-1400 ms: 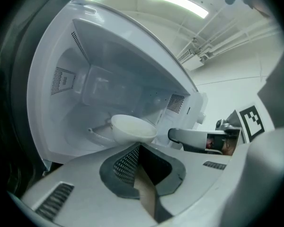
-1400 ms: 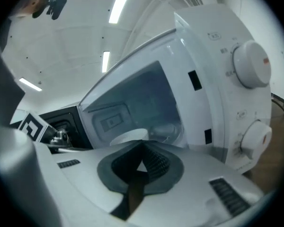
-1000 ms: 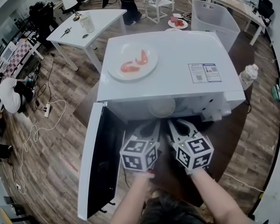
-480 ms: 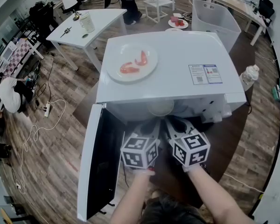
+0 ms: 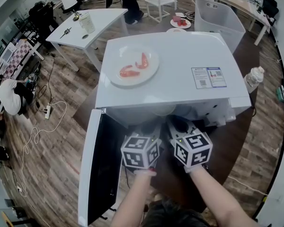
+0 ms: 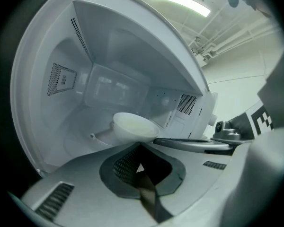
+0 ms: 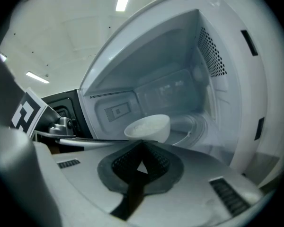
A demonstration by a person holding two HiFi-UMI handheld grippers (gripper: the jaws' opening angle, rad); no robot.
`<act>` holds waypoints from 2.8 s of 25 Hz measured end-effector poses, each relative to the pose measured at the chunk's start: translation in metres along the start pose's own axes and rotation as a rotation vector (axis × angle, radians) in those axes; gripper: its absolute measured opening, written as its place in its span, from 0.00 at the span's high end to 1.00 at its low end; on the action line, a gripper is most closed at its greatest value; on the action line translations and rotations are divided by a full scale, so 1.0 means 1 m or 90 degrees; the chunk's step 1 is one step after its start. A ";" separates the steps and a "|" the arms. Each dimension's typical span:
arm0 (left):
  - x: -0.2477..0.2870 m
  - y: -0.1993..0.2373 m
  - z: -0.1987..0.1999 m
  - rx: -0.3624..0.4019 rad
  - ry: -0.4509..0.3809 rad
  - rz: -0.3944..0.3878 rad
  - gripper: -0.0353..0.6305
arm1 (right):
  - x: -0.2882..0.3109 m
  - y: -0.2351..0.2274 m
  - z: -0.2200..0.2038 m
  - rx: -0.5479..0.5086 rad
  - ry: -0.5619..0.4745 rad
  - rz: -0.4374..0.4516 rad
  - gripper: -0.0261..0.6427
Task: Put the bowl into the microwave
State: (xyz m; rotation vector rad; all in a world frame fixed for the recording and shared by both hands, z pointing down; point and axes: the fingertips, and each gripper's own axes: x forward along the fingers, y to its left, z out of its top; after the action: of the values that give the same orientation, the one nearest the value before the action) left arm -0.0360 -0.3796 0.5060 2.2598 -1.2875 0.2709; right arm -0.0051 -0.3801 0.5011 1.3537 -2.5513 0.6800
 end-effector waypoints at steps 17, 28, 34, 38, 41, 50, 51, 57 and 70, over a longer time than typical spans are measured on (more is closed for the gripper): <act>0.011 0.005 0.009 -0.015 0.002 -0.003 0.95 | 0.013 -0.009 0.006 0.011 0.002 -0.005 0.95; 0.018 0.008 0.014 -0.021 0.001 0.002 0.95 | 0.020 -0.015 0.011 0.014 0.002 -0.012 0.95; 0.021 0.011 0.015 -0.037 -0.002 0.001 0.95 | 0.024 -0.017 0.012 0.017 0.007 -0.014 0.95; 0.022 0.010 0.015 -0.051 -0.006 -0.001 0.95 | 0.025 -0.013 0.011 0.000 0.012 -0.016 0.95; 0.020 0.007 0.012 -0.052 -0.006 -0.001 0.95 | 0.023 -0.009 0.009 -0.001 0.014 -0.012 0.95; 0.000 -0.001 0.008 -0.023 -0.031 0.004 0.95 | 0.006 0.010 0.009 0.009 -0.006 0.057 0.95; -0.002 -0.003 0.007 -0.020 -0.033 0.001 0.95 | 0.004 0.011 0.009 0.006 -0.007 0.057 0.96; -0.018 -0.017 0.001 -0.015 -0.044 -0.007 0.95 | -0.014 0.020 0.006 -0.014 -0.003 0.049 0.96; -0.069 -0.052 -0.006 0.037 -0.099 -0.001 0.95 | -0.064 0.051 0.004 -0.057 -0.026 0.024 0.96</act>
State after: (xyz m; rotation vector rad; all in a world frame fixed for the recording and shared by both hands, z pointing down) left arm -0.0281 -0.3040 0.4653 2.3710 -1.3712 0.1367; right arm -0.0105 -0.3099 0.4591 1.3069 -2.6110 0.5434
